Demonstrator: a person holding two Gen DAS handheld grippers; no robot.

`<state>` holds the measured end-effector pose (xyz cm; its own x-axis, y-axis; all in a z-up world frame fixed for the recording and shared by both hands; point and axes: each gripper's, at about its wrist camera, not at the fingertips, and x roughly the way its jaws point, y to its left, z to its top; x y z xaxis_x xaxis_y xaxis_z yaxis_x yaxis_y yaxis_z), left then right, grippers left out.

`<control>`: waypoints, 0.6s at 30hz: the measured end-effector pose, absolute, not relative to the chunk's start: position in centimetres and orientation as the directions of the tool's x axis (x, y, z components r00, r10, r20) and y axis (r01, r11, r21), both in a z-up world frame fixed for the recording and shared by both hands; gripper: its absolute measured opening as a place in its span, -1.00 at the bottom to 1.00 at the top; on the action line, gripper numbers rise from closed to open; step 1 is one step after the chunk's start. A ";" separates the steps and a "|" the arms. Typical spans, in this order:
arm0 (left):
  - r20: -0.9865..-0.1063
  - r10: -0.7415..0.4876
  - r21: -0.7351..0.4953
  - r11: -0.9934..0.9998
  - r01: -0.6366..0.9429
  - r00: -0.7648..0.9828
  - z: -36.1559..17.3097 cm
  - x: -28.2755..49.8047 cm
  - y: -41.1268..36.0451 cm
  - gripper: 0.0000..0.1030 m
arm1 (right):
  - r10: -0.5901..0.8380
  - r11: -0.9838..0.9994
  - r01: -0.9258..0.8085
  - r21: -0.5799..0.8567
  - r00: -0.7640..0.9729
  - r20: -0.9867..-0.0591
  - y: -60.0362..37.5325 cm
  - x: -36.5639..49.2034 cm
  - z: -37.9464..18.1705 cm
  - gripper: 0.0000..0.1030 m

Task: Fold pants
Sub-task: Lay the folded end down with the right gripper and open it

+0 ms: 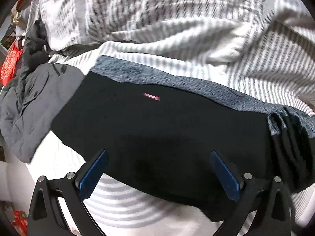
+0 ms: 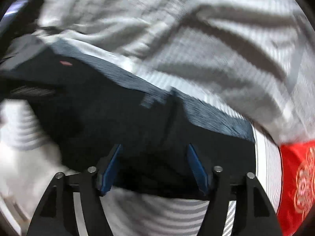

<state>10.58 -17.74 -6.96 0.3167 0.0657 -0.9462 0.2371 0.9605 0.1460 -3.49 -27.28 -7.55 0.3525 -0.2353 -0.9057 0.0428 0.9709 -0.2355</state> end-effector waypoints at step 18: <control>-0.929 -0.293 -0.125 0.823 0.554 0.225 -2.1 6.6 -33.8 1.00 | -0.072 0.756 0.641 0.134 0.285 -0.956 -49.2 -8.1 -5.6 -0.46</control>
<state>6.63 -33.81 -2.10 0.2253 -0.2930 -0.9292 0.5537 0.8233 -0.1253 -8.08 -49.22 -5.56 0.2847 -0.0720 -0.9559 0.6405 0.7562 0.1338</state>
